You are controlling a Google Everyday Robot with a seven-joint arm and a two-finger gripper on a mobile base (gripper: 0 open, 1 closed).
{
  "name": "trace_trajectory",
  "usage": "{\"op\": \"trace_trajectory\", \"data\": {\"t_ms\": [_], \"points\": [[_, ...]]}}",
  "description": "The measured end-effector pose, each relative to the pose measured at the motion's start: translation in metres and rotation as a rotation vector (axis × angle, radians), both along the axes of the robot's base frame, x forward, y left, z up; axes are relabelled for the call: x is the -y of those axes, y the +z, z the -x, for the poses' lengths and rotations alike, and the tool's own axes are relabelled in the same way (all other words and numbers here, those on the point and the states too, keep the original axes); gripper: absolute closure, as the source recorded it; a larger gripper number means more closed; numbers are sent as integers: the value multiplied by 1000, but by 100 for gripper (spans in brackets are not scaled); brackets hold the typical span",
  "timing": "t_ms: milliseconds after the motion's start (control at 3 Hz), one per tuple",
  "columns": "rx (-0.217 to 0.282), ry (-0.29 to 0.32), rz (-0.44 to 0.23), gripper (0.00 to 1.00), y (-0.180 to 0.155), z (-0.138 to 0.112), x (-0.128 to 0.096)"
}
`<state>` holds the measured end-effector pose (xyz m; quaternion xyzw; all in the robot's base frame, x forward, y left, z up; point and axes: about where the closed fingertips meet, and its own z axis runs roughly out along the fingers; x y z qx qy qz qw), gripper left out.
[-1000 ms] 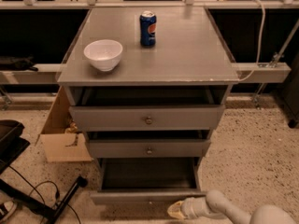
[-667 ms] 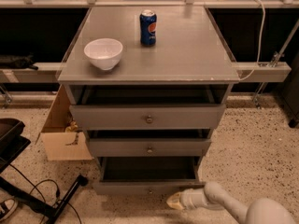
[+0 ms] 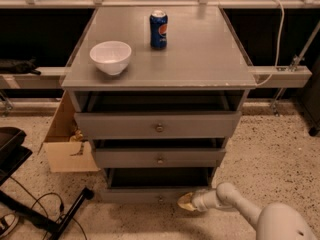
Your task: Close bottom drawer
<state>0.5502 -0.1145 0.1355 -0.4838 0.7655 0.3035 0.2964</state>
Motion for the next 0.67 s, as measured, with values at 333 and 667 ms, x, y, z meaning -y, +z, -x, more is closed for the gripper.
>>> {"op": "trace_trajectory", "data": {"t_ms": [333, 667], "points": [[12, -6, 3, 100, 5, -10, -1], [54, -26, 13, 100, 23, -47, -3]]}}
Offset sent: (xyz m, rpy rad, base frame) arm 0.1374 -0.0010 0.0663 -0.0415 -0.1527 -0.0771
